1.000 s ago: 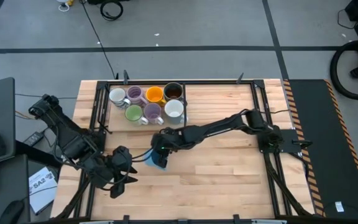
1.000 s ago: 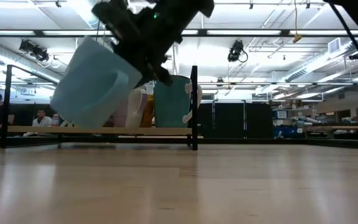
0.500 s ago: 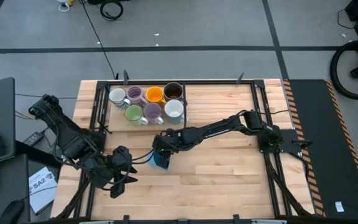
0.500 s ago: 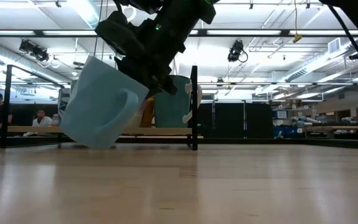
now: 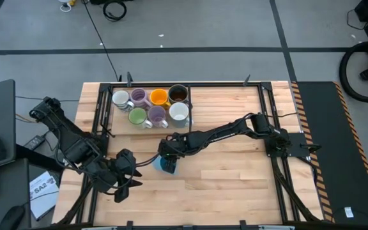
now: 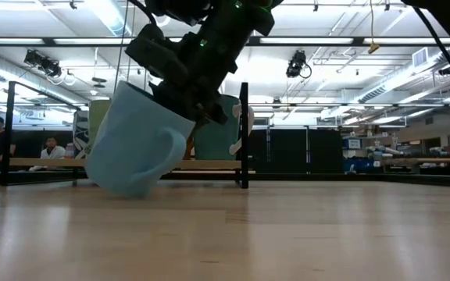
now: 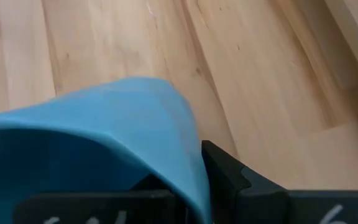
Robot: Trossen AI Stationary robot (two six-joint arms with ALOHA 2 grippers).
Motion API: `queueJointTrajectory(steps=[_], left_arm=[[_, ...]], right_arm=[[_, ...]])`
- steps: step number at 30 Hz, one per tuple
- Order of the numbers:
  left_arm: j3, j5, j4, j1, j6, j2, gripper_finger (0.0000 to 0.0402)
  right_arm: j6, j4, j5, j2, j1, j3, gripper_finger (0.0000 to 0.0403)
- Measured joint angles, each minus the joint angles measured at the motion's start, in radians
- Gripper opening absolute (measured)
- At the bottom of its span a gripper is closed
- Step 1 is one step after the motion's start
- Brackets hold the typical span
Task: Place coffee mugs
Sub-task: Put the blue mug on the shelf
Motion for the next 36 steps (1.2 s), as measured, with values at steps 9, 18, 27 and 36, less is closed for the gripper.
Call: queueJointTrajectory(steps=[9,18,27,36], left_arm=[[0.0,-0.004,0.0,0.0,0.001,0.0,0.016],[0.0,-0.004,0.0,0.0,0.001,0.0,0.016],[0.0,-0.004,-0.001,0.0,0.001,0.0,0.016],[0.0,-0.004,-0.001,0.0,0.001,0.0,0.016]], right_arm=[[0.0,0.052,0.0,0.0,0.0,0.0,0.0075],[0.0,0.09,0.002,0.0,-0.005,0.0,0.0133],[0.0,0.1,-0.017,0.0,-0.016,-0.001,0.0172],[0.0,0.107,-0.023,0.0,-0.018,0.002,0.0174]])
